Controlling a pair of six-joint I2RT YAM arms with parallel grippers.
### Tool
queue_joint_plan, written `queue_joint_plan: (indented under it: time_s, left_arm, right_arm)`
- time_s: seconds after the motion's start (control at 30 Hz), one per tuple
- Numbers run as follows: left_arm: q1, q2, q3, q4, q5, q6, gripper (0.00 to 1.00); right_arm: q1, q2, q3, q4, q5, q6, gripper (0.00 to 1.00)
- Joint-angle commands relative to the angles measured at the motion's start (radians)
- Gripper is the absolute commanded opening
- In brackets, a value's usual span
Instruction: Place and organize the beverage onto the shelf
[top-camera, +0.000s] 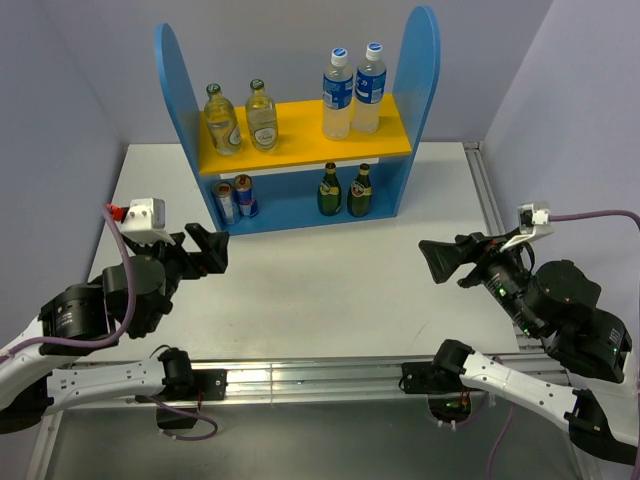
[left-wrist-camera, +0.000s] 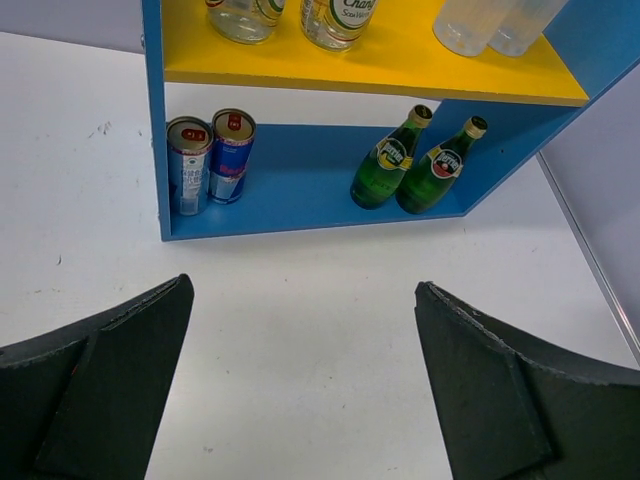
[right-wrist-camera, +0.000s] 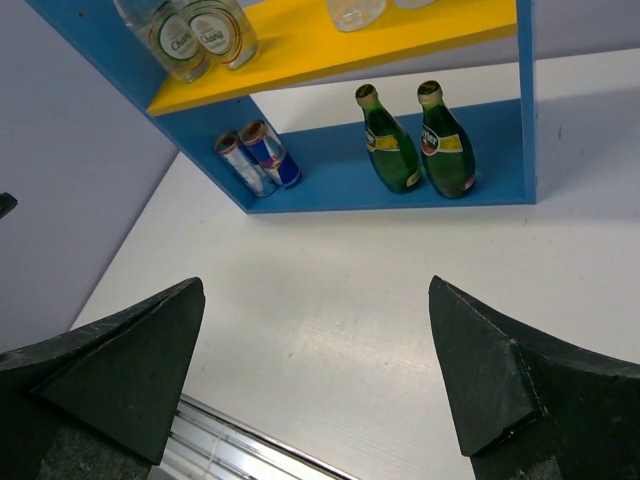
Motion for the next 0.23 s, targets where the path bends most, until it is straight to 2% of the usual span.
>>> queue_joint_plan:
  time_s: [0.0,0.2]
  left_arm:
    - [-0.005,-0.008,-0.002,0.013,-0.020,0.010,0.99]
    - [-0.005,-0.003,0.006,0.011,-0.025,0.010,0.99]
  right_arm:
    - [0.005,-0.012,0.029,0.009,-0.003,-0.003,1.00]
    - [0.005,0.008,0.028,-0.006,0.014,-0.010,1.00]
